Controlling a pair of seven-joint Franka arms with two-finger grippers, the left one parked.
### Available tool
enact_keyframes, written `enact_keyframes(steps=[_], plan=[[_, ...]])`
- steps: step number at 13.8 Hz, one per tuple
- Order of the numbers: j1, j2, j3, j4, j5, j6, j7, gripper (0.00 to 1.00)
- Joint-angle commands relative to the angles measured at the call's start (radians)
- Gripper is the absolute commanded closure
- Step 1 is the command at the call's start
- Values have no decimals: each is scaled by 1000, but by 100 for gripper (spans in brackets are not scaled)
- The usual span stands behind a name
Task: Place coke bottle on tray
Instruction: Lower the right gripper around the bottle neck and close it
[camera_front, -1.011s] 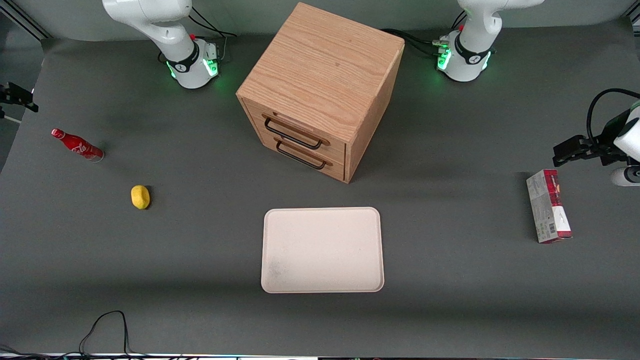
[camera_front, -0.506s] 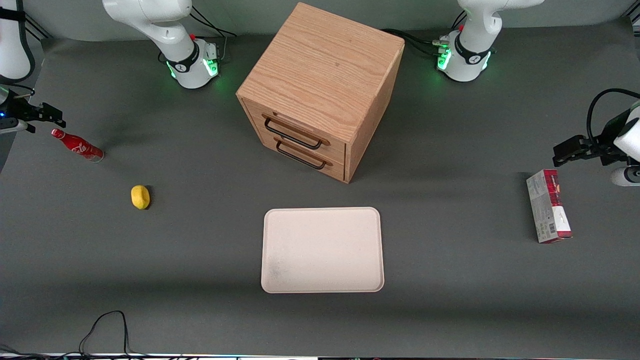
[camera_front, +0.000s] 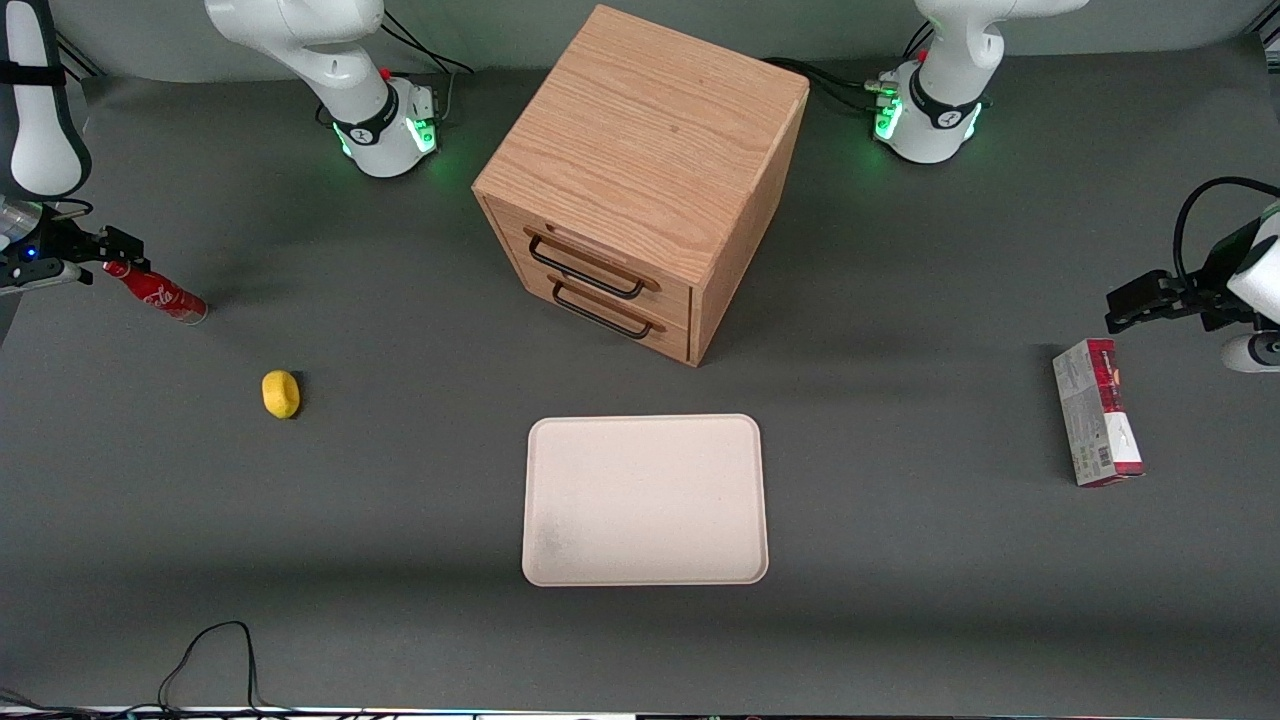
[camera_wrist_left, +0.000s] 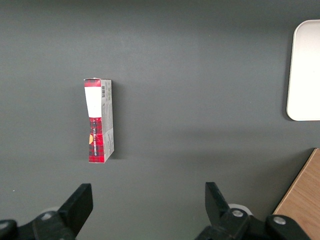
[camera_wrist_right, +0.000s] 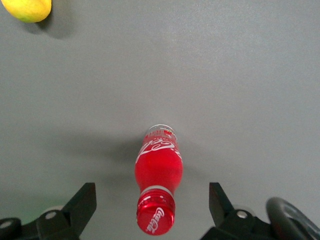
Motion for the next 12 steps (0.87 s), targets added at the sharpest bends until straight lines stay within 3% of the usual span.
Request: enact_keyframes(steps=[1, 5, 6, 9, 10, 12], plan=[[4, -3, -16, 12, 26, -3, -54, 0], [-3, -9, -18, 10, 26, -6, -73, 0], [-4, -9, -19, 10, 26, -14, -73, 6], [-3, -11, -24, 10, 26, -28, -73, 53], [-3, -11, -24, 10, 26, -29, -73, 64], [-3, -12, -24, 10, 26, -42, -73, 71]])
